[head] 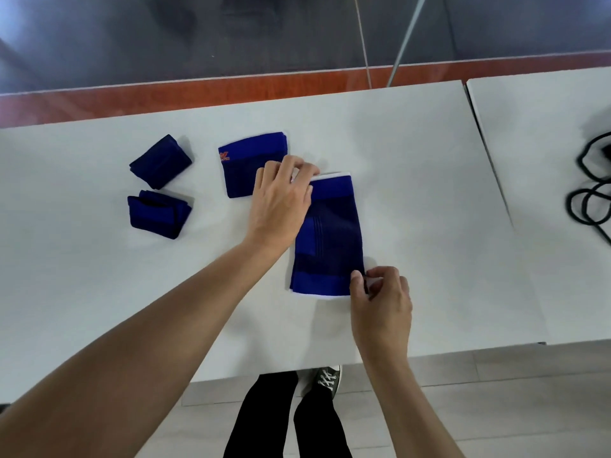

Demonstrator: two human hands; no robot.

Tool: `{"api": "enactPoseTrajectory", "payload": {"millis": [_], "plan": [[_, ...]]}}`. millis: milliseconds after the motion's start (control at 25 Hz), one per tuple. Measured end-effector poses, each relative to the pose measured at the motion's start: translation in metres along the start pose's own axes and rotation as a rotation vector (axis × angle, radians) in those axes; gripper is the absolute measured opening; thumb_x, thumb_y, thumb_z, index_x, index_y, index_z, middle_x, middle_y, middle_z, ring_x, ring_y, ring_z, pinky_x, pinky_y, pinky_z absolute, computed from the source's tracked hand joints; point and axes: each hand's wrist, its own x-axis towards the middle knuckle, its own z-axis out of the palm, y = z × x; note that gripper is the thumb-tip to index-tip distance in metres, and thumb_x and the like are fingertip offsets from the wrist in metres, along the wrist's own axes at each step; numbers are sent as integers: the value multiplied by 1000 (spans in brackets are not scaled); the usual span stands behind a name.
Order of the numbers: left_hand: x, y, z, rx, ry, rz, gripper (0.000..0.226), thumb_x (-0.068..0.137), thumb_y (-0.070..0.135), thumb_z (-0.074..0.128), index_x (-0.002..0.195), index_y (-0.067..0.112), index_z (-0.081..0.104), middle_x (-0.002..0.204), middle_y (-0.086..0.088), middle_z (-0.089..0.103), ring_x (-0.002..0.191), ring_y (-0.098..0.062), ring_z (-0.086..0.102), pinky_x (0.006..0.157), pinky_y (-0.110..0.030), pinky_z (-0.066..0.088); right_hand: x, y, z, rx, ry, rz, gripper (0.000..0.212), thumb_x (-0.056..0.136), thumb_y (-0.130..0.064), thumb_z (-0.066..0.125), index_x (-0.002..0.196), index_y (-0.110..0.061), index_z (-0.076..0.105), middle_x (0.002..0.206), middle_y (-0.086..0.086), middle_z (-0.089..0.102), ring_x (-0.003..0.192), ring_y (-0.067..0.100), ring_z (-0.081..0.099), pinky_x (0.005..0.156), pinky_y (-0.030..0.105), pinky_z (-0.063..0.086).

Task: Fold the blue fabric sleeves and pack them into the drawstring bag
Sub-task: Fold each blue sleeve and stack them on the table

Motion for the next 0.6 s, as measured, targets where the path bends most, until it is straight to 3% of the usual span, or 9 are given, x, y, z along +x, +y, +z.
{"api": "enactPoseTrajectory", "payload": {"millis": [80, 160, 280, 400, 480, 600], "plan": [[-39, 0, -12, -37, -21, 94, 38, 88, -2, 58, 120, 16, 64, 118, -5, 62, 99, -27, 56, 89, -39, 47, 1, -3, 2, -52, -11, 24, 21, 97, -42, 57, 100, -22, 55, 99, -6, 51, 75, 6, 53, 63, 16, 37], [-84, -3, -18, -56, -180, 167, 55, 85, -6, 57, 134, 17, 59, 137, -5, 59, 118, -28, 56, 99, -39, 47, -1, -6, 7, -120, -41, 25, 21, 98, -42, 54, 99, -20, 54, 101, -5, 45, 81, 18, 55, 75, 31, 45], [-118, -9, -19, -64, -457, 139, 84, 83, -12, 52, 155, 26, 31, 165, 0, 24, 149, -22, 27, 118, -34, 31, -3, -10, 9, -141, -69, -21, 16, 99, -36, 54, 96, -21, 51, 100, -4, 45, 92, 25, 57, 91, 42, 47], [-116, -13, -22, -127, -561, 114, 93, 85, -16, 48, 158, 32, 16, 168, 10, 8, 154, -16, 12, 122, -30, 21, -3, -13, -2, 137, -171, 82, 13, 99, -30, 56, 96, -18, 53, 90, -5, 61, 83, 20, 61, 75, 32, 49], [-116, -17, -23, -167, -531, 107, 90, 86, -8, 59, 157, 34, 20, 165, 14, 19, 151, -14, 20, 120, -33, 28, -3, -14, -11, 413, -224, 217, 6, 97, -21, 60, 100, -18, 58, 81, -3, 69, 63, 14, 58, 59, 26, 47], [-128, -17, -27, -245, -480, 103, 74, 88, 15, 71, 151, 31, 37, 158, 13, 38, 144, -16, 37, 114, -38, 36, -4, -12, -20, 720, -282, 371, 11, 92, -5, 61, 98, -14, 63, 80, 2, 69, 52, 14, 49, 54, 28, 45]]}}
